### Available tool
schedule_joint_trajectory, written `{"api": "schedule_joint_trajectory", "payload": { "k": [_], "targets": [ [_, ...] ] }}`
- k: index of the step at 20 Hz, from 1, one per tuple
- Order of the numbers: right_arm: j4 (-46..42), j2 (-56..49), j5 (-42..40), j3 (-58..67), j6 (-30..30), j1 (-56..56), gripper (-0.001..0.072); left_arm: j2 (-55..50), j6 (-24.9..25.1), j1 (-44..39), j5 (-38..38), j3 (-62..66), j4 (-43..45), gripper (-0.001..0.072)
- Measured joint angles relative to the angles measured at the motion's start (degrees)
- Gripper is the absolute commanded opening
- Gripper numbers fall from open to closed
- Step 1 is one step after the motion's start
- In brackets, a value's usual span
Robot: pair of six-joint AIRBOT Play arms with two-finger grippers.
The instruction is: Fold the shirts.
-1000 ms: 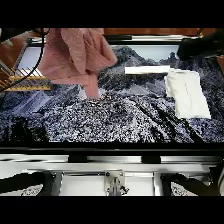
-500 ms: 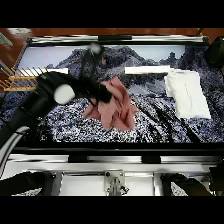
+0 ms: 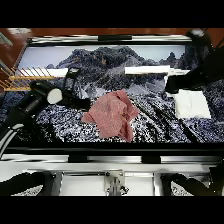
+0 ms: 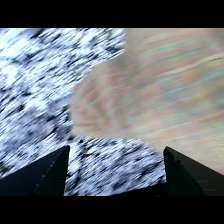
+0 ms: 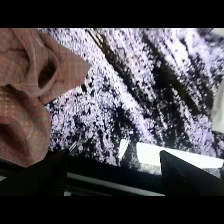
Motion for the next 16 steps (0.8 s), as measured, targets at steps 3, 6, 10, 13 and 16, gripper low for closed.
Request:
{"api": "schedule_joint_trajectory", "payload": {
  "k": [3, 6, 10, 13, 16],
  "targets": [
    [7.80, -4.57, 2.19, -5.79, -1.01, -3.89, 0.0676, 0.70, 3.74, 6.54, -2.80, -4.92, -6.16, 0.0720],
    [13.90, -9.09, 4.81, -8.90, -1.33, -6.54, 0.0676, 0.17, 5.46, 9.44, 2.43, -11.47, -14.34, 0.0720],
    [17.84, -14.14, 7.56, -10.29, -1.53, -7.19, 0.0676, -3.91, 6.64, 10.75, 12.04, -16.52, -25.77, 0.0720],
    [18.91, -16.98, 8.66, -10.62, -1.62, -6.71, 0.0676, -7.21, 9.64, 11.02, 18.82, -17.75, -34.45, 0.0720],
    [19.47, -19.74, 9.42, -10.75, -1.66, -5.05, 0.0676, -9.29, 11.85, 11.17, 23.80, -18.23, -40.24, 0.0501]
  ]
}}
